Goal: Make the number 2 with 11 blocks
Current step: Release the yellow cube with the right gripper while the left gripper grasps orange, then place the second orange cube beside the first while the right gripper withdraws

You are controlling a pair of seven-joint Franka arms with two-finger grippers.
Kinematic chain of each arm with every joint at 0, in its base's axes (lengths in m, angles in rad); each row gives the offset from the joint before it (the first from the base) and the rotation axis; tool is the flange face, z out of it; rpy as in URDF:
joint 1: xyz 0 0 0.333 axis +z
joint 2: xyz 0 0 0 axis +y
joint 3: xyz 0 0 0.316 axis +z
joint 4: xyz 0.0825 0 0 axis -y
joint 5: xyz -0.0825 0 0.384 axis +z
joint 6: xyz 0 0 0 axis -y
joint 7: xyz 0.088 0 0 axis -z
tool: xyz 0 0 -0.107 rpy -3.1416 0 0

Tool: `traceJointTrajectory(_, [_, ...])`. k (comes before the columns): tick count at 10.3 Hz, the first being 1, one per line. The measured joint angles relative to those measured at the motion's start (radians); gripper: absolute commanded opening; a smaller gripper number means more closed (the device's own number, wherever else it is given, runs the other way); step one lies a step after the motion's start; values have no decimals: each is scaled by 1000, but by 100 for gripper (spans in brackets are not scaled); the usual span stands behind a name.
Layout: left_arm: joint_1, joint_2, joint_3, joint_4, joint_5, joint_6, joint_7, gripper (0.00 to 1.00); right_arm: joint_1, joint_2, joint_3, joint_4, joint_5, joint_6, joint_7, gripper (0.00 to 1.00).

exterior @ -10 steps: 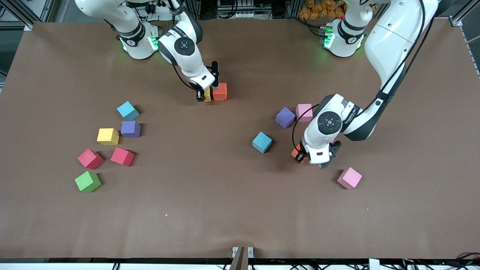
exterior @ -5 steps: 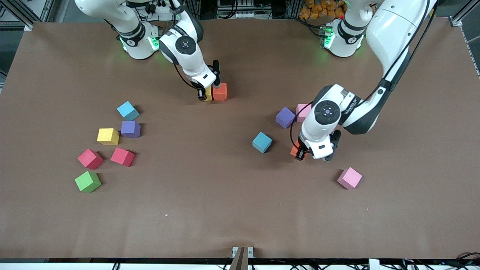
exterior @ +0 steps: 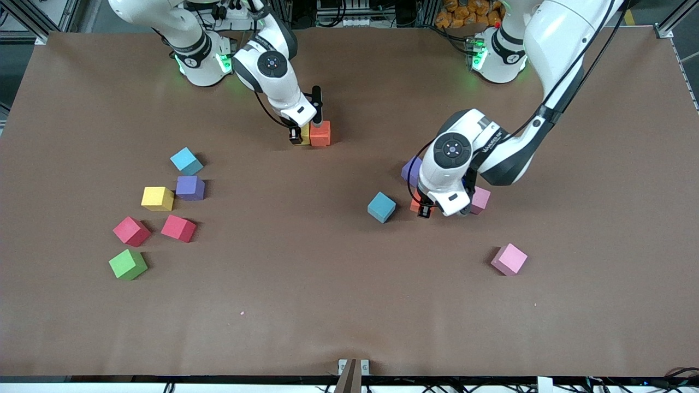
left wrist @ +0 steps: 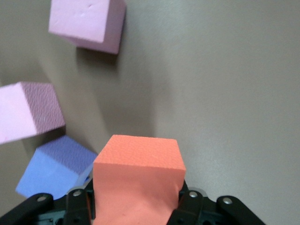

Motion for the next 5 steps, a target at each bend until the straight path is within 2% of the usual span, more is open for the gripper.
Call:
traceJointTrajectory(1, [0, 0, -10, -2, 0, 0, -42, 20, 0, 4, 0, 0, 0, 3, 13, 52])
traceJointTrajectory(2, [0, 0, -19, -4, 0, -1, -81, 20, 0, 6, 0, 0, 0, 5, 20, 69])
traceJointTrajectory(3, [0, 0, -25, -7, -1, -1, -113, 20, 0, 6, 1, 0, 0, 5, 24, 100])
traceJointTrajectory(5, [0, 0, -36, -15, -6, -1, -152, 20, 0, 7, 2, 0, 0, 6, 29, 100])
